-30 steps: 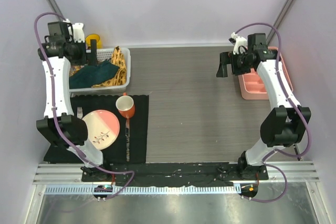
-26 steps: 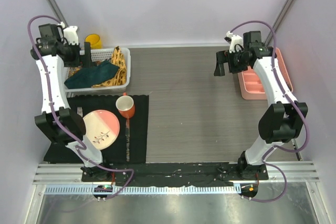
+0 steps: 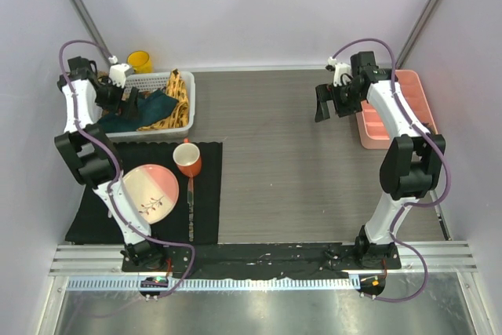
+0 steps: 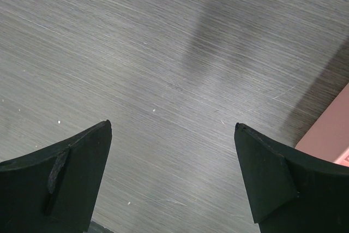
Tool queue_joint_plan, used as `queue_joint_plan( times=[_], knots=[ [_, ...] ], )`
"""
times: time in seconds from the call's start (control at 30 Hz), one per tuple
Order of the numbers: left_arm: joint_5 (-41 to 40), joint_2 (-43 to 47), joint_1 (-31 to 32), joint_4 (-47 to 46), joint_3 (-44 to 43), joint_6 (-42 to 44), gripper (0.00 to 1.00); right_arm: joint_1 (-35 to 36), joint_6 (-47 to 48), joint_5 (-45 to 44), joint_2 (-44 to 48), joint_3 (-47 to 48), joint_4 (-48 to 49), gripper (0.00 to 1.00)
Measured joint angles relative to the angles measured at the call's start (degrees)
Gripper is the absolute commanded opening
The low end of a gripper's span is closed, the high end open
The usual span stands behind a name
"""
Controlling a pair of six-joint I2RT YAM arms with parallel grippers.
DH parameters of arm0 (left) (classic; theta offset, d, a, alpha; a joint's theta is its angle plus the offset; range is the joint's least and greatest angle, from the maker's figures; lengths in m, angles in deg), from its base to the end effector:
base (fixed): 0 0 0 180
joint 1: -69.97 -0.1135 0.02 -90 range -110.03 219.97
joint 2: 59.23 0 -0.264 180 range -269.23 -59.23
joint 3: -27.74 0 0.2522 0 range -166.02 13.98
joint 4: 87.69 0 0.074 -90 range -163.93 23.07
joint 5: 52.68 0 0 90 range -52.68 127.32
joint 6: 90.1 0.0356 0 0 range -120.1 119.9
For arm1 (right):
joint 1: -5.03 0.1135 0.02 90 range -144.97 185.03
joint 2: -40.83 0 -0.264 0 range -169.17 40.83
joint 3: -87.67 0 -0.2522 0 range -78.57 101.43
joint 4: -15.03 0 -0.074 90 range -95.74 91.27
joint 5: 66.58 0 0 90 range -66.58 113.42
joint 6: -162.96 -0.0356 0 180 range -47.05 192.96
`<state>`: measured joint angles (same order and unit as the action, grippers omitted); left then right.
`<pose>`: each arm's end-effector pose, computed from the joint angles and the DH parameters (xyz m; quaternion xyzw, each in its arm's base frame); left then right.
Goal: Roll the ties
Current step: Pick up the tie from the bin.
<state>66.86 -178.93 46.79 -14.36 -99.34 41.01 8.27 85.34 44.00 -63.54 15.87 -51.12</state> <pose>0.4148 0.1585 0.2794 0.1998 0.9259 -0.1039 0.3032 0.3857 0.0344 0.2910 -0.1722 0.9407 0.1541 0.2484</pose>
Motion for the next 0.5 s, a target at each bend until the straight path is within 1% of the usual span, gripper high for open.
queue_joint_plan(
  times=[0.1, 0.17, 0.2, 0.27, 0.3, 0.37, 0.4, 0.47, 0.5],
  knots=[
    [-0.5, -3.1, 0.0, -0.2, -1.3, 2.2, 0.94, 0.0, 0.6, -0.5, -0.5, 0.1, 0.0, 0.99],
    [-0.9, -4.6, 0.0, -0.3, -1.8, 3.4, 0.9, 0.0, 1.0, -1.0, -0.8, 0.2, -0.1, 0.99],
    [-1.1, -5.2, 0.0, -0.3, -1.9, 4.0, 0.83, 0.0, 1.1, -1.2, -1.0, 0.2, -0.1, 1.0],
    [-1.3, -6.0, 0.0, -0.3, -2.0, 4.6, 0.75, 0.0, 1.3, -1.5, -1.4, 0.2, -0.2, 0.99],
    [-1.4, -6.4, 0.0, -0.3, -2.1, 4.9, 0.67, 0.0, 1.4, -1.7, -1.7, 0.3, -0.3, 0.99],
    [-1.5, -6.9, 0.0, -0.4, -2.2, 5.6, 0.58, 0.0, 1.6, -2.0, -2.0, 0.5, -0.5, 0.99],
    [-1.6, -7.0, 0.0, -0.4, -2.2, 5.9, 0.49, 0.0, 1.7, -2.1, -2.1, 0.6, -0.5, 0.99],
    [-1.6, -6.9, 0.0, -0.7, -2.2, 6.1, 0.4, 0.0, 1.9, -2.3, -2.1, 0.6, -0.6, 1.0],
    [-1.7, -6.9, 0.0, -0.8, -2.2, 6.1, 0.26, 0.0, 2.1, -2.5, -2.1, 0.6, -0.6, 1.0]
  ],
)
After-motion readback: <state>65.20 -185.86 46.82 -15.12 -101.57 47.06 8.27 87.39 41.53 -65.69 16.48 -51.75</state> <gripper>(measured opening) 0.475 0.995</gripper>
